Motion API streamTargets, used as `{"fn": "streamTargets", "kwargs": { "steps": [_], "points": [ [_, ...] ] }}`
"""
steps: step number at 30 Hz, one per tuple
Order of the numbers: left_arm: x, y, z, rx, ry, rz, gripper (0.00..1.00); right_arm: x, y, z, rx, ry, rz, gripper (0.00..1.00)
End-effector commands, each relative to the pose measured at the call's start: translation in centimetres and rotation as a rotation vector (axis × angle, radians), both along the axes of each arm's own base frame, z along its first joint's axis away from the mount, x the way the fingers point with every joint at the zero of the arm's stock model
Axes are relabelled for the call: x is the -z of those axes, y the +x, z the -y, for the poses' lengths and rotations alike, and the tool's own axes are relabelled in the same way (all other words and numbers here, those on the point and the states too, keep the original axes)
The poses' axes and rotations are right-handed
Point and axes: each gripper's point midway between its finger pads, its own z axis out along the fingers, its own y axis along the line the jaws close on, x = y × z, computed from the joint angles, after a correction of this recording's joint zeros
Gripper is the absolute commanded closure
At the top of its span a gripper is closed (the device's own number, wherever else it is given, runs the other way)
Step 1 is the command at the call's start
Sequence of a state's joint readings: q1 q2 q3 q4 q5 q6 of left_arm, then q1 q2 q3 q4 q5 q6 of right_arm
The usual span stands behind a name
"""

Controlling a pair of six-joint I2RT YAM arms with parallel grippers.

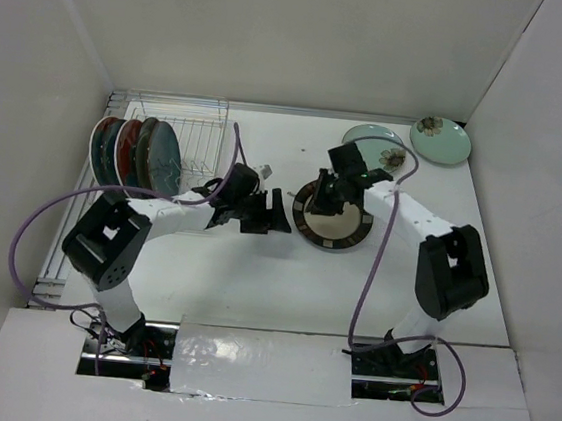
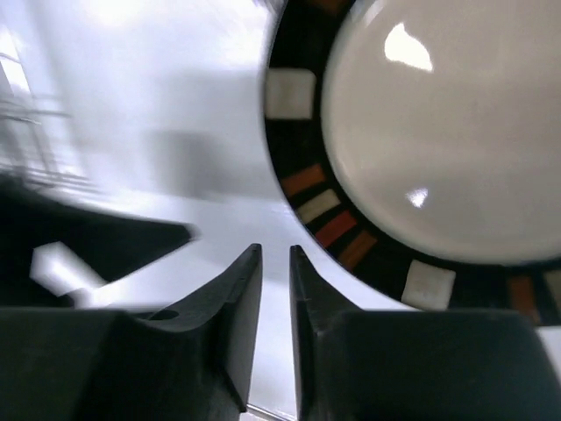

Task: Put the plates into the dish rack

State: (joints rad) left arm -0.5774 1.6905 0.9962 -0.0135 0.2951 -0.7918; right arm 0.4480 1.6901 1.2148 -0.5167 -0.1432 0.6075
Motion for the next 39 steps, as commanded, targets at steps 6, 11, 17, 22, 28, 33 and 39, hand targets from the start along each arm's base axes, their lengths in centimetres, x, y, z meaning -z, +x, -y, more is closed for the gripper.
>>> {"fn": "streamTargets", "kwargs": {
  "steps": [6, 11, 17, 22, 28, 33, 39],
  "points": [
    [1.6, 2.1, 3.3, -0.052, -0.167, -0.095, 0.14, -7.3, -0.9, 4.9, 0.113, 0.003, 0.159, 0.56],
    [2.3, 3.9, 4.6, -0.123, -0.253, -0.11, 0.15, -8.2, -2.7, 6.9, 0.15, 0.003, 0.184, 0.46],
    [5.0, 5.8, 5.7, -0.211, -0.298, -0.172, 0.19, -8.8, -4.2, 8.2, 0.199, 0.021, 0.202, 0.42],
    [5.8, 7.9, 6.5, -0.258, -0.315, -0.169, 0.24, -8.6, -4.6, 9.0, 0.219, 0.017, 0.198, 0.41],
    [6.8, 8.8, 6.9, -0.272, -0.295, -0.18, 0.54, -7.8, -5.3, 10.1, 0.245, 0.002, 0.187, 0.4],
    [4.7, 9.2, 6.9, -0.253, -0.301, -0.125, 1.0, -7.6, -5.6, 10.7, 0.245, -0.002, 0.192, 0.4],
    [-0.6, 9.2, 5.1, -0.229, -0.241, 0.049, 1.0, -8.2, -5.9, 12.1, 0.247, -0.011, 0.22, 0.4]
  ]
}}
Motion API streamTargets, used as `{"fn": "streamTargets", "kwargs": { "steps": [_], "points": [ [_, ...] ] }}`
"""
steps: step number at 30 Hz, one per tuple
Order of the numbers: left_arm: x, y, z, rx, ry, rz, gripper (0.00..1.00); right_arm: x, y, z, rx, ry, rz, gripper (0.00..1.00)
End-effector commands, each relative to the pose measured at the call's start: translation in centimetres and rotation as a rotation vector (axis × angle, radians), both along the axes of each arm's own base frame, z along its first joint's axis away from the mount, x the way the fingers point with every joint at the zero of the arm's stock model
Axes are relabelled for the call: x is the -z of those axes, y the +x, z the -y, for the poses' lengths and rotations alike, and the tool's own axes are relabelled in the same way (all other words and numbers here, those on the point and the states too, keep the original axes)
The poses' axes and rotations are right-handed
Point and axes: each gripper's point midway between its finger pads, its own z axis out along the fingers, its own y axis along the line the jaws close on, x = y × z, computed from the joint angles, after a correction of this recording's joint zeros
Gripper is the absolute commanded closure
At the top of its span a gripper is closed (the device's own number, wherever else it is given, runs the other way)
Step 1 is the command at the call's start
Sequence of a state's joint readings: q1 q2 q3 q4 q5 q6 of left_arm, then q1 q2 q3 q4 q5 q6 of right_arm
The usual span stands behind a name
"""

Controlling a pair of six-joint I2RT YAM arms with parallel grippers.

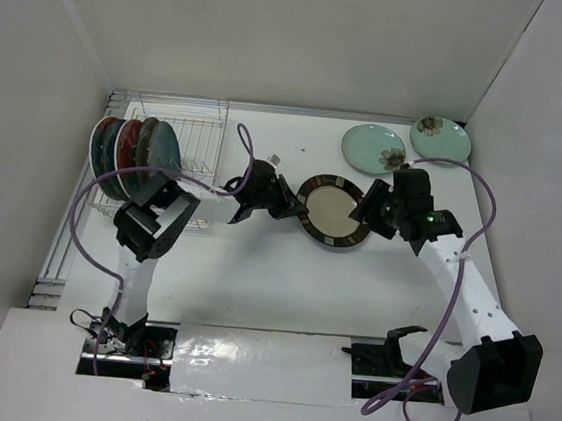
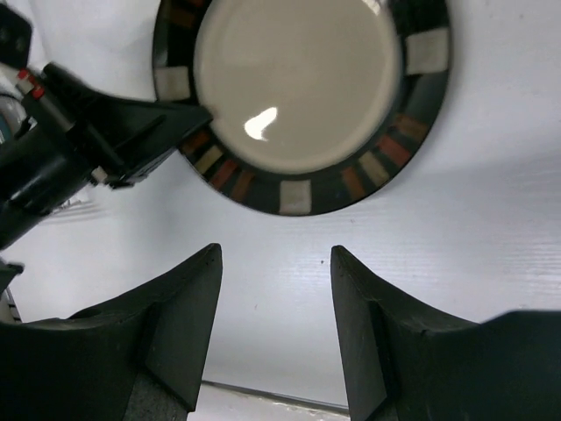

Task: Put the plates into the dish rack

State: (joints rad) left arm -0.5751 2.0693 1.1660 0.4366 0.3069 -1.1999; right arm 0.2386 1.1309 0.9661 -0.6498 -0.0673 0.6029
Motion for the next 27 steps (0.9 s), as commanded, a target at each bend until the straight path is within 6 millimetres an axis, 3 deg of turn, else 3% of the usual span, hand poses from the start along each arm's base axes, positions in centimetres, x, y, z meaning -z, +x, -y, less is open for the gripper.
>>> {"fn": "streamTargets", "kwargs": {
  "steps": [1, 4, 5, 7, 8, 10, 12, 13, 16, 21, 24, 25, 27],
  "points": [
    [-5.4, 0.6, -2.3, -0.034, 0.093, 0.176, 1.0, -0.5, -0.7, 0.8, -0.012, -0.009, 0.019, 0.4],
    [-8.7, 0.2, -3.9, -0.036, 0.163, 0.275, 1.0, -0.8, -0.8, 0.9, -0.032, 0.006, 0.028, 0.4],
    [-12.0, 0.4, -4.7, -0.066, 0.168, 0.345, 1.0, -0.4, -0.9, 1.2, -0.034, 0.003, 0.019, 0.39],
    [-13.5, -0.2, -6.3, -0.07, 0.248, 0.39, 1.0, -0.6, -0.8, 1.0, -0.052, 0.018, 0.031, 0.4],
    [-16.9, -0.2, -7.5, -0.115, 0.258, 0.46, 1.0, -0.2, -0.9, 1.2, -0.055, 0.017, 0.022, 0.4],
    [-19.2, -0.7, -9.3, -0.134, 0.337, 0.525, 1.0, 0.0, -0.9, 1.4, -0.058, 0.017, 0.024, 0.4],
    [-23.2, -0.7, -12.3, -0.212, 0.413, 0.623, 1.0, 0.2, -0.9, 1.2, -0.075, 0.031, 0.025, 0.4],
    [-23.7, -1.2, -13.5, -0.225, 0.463, 0.626, 1.0, 0.0, -0.7, 1.2, -0.075, 0.032, 0.034, 0.4],
    [-28.2, -1.7, -17.6, -0.333, 0.597, 0.734, 1.0, 0.2, -0.8, 1.1, -0.087, 0.041, 0.034, 0.4],
    [-33.1, -2.6, -25.1, -0.539, 0.872, 0.811, 1.0, 0.5, -0.7, 0.8, -0.111, 0.065, 0.034, 0.39],
    [-35.4, -3.3, -28.7, -0.63, 1.034, 0.849, 1.0, 0.8, -0.4, 0.8, -0.108, 0.072, 0.036, 0.39],
    [-37.1, -3.5, -30.3, -0.668, 1.119, 0.89, 1.0, 1.0, -0.4, 0.6, -0.116, 0.08, 0.025, 0.39],
    [-37.5, -3.6, -31.4, -0.699, 1.157, 0.885, 1.0, 1.1, -0.2, 0.5, -0.123, 0.087, 0.024, 0.4]
  ]
}}
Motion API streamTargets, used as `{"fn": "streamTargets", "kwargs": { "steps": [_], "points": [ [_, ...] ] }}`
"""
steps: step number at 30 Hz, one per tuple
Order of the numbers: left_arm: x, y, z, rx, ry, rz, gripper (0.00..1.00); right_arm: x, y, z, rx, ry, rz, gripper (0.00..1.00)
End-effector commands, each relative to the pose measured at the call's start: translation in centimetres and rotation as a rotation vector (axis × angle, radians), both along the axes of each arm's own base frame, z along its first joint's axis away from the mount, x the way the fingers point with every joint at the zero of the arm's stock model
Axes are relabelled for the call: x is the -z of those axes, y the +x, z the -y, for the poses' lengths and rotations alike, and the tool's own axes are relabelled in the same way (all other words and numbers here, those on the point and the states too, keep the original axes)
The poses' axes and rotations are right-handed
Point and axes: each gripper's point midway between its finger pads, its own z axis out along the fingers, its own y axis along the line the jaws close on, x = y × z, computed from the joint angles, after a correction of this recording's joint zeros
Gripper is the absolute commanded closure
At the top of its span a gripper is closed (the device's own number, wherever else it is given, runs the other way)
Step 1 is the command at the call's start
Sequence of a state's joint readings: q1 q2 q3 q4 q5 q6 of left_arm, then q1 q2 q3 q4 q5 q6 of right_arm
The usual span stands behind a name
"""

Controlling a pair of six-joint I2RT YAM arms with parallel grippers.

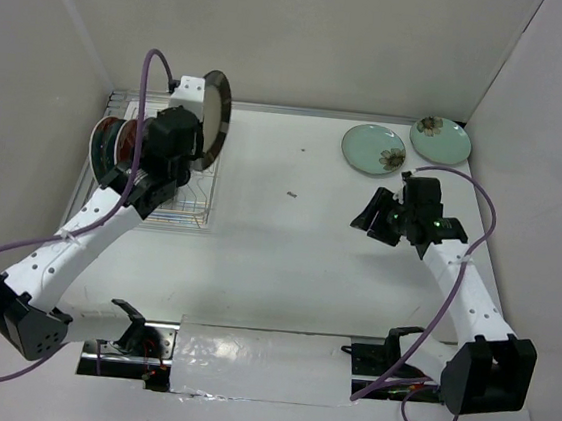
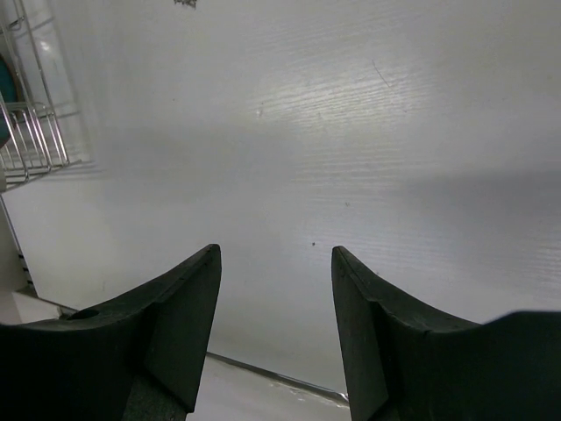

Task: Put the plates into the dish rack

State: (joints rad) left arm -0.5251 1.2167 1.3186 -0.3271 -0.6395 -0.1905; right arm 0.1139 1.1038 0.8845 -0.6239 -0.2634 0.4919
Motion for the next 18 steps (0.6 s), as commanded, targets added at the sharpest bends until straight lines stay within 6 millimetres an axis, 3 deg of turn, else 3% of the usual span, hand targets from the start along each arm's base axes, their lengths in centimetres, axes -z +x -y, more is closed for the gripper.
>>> {"fn": "streamTargets", "kwargs": {
  "steps": [1, 5, 13, 18],
  "points": [
    [-9.7, -0.4, -5.3, -0.192, 0.097, 0.274, 1.0, -0.5, 0.9, -0.5, -0.033, 0.022, 0.047, 0.4],
    [-9.3, 0.3, -7.0, -0.243, 0.159, 0.26, 1.0, -0.4, 1.1, -0.7, -0.039, 0.029, 0.046, 0.4],
    [-4.5, 2.5, -9.1, -0.273, 0.207, 0.147, 1.0, 0.5, 0.9, 0.0, -0.015, 0.011, 0.028, 0.4],
    [-2.8, 3.1, -9.8, -0.266, 0.189, 0.11, 1.0, 0.8, 0.7, 0.0, -0.008, 0.017, 0.025, 0.4]
  ]
}}
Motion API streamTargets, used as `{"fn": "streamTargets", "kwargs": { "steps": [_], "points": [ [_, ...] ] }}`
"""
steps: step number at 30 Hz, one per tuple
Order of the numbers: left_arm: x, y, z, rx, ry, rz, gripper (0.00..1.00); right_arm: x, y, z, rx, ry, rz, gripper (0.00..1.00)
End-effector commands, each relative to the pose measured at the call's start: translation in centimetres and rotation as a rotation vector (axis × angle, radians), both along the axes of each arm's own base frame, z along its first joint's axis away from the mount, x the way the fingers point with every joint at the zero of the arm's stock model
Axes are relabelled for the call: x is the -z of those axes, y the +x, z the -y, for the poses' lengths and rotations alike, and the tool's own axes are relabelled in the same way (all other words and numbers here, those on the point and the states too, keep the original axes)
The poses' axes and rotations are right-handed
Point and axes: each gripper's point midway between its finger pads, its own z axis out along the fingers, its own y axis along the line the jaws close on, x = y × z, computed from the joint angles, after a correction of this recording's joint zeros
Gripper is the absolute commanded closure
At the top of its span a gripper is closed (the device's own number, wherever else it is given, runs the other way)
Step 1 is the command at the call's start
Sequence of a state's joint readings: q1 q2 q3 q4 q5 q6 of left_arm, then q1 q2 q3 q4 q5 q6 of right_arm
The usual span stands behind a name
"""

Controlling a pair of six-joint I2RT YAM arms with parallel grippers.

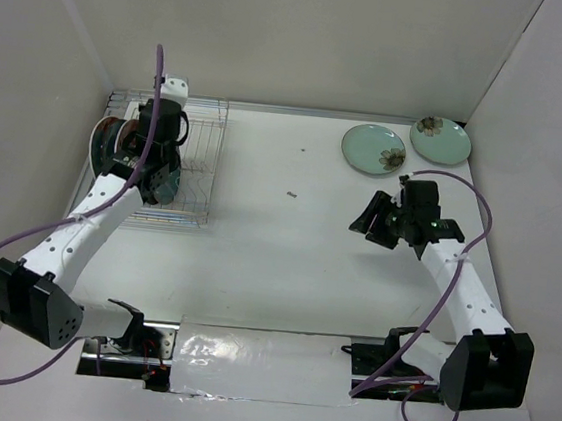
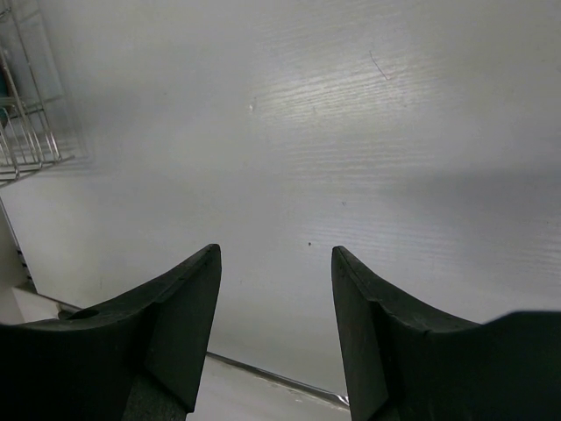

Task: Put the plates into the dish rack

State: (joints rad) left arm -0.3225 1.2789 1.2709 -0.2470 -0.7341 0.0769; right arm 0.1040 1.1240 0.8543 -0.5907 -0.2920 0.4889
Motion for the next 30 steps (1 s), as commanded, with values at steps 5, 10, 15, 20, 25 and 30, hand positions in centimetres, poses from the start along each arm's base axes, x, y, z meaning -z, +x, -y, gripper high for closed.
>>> {"fn": "streamTargets", "kwargs": {
  "steps": [5, 10, 15, 20, 25, 30],
  "points": [
    [-1.3, 1.3, -0.5, -0.018, -0.112, 0.127, 1.0, -0.3, 0.8, 0.4, 0.012, -0.001, 0.043, 0.4],
    [2.7, 1.2, 0.0, -0.01, -0.151, 0.026, 1.0, 0.1, 0.6, 0.6, 0.018, -0.009, 0.035, 0.4],
    [6.0, 1.1, 0.4, -0.009, -0.165, -0.063, 1.0, 0.7, 0.8, 0.5, 0.025, -0.004, 0.022, 0.4],
    [6.8, 0.9, 0.5, -0.023, -0.184, -0.086, 0.94, 0.7, 0.9, 0.5, 0.025, -0.004, 0.022, 0.39],
    [7.3, 0.8, 1.0, -0.003, -0.207, -0.104, 0.64, 1.0, 1.8, 1.2, 0.06, -0.005, 0.018, 0.33],
    [6.4, 1.3, 1.9, 0.033, -0.248, -0.097, 0.38, 0.3, 4.7, 2.2, 0.131, 0.005, 0.05, 0.25]
  ]
}}
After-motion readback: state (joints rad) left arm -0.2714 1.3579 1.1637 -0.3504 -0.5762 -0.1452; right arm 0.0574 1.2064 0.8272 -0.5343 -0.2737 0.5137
